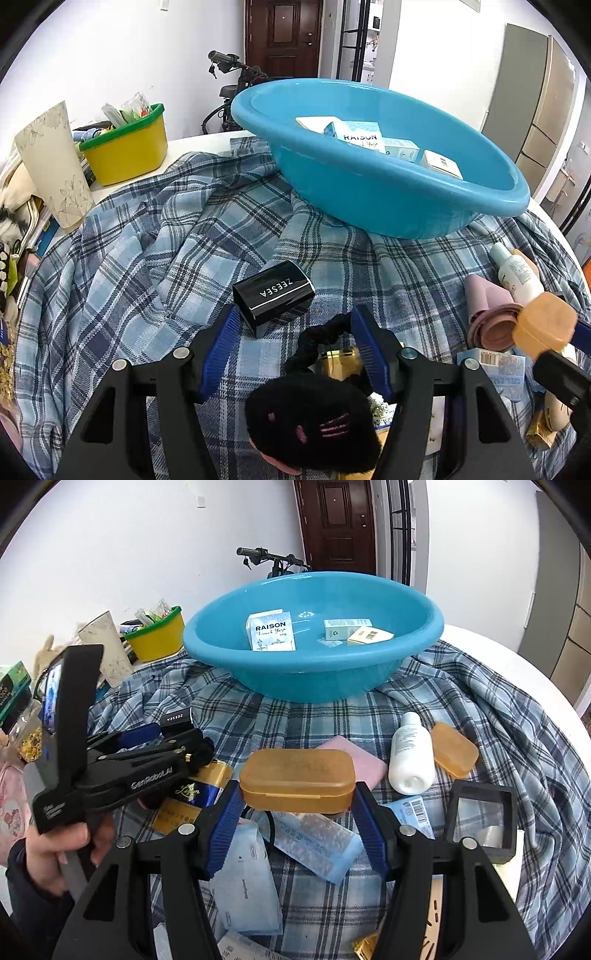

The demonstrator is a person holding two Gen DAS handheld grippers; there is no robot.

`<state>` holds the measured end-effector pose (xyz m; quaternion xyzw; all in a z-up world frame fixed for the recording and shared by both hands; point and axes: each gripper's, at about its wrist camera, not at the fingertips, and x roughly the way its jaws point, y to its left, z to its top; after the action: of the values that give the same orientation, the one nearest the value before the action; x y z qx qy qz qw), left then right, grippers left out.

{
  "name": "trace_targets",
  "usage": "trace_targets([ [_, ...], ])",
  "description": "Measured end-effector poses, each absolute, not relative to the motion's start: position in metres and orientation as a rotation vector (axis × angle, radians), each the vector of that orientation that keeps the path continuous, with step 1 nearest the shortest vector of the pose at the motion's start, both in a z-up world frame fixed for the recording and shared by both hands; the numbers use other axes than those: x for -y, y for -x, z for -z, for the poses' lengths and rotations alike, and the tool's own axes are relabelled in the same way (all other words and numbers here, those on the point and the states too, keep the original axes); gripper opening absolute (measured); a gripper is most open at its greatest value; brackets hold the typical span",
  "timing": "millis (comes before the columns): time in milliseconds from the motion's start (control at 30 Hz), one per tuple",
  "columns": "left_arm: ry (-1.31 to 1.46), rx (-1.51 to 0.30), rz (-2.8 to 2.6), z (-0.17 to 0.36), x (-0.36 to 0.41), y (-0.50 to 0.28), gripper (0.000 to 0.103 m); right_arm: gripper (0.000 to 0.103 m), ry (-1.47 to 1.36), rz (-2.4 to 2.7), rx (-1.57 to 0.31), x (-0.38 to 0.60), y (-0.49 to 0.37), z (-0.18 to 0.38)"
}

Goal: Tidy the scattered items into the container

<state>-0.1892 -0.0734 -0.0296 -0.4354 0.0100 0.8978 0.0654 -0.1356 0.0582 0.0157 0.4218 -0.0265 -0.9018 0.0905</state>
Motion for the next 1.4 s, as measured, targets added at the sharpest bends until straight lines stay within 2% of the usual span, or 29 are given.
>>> trace_targets([
  [400,1.445,0.087,-2.692,0.044,0.088,0.215,0.066,0.059,-1.224,2.648,0.096,-0.058,0.136,-0.018],
  [567,1.454,0.08,-2.687,0.046,0.086,0.221,0.066,0.059,-1.224,2.63,0.103,-0.059,0.137,-0.016],
  [600,1.45,0.074,-2.69,0.047,0.085,0.221,0.064,0.059,-1.225,2.627,0.104,-0.059,0.137,-0.016],
  [667,1.437,0.052,-2.714,0.048,0.084,0.222,0.054,0.059,-1.227,2.627,0.104,-0.061,0.137,-0.016],
  [1400,1.284,-0.032,-2.659,0.007,0.056,0.156,0.053,0.059,-1.223,2.618,0.125,-0.071,0.131,-0.015],
])
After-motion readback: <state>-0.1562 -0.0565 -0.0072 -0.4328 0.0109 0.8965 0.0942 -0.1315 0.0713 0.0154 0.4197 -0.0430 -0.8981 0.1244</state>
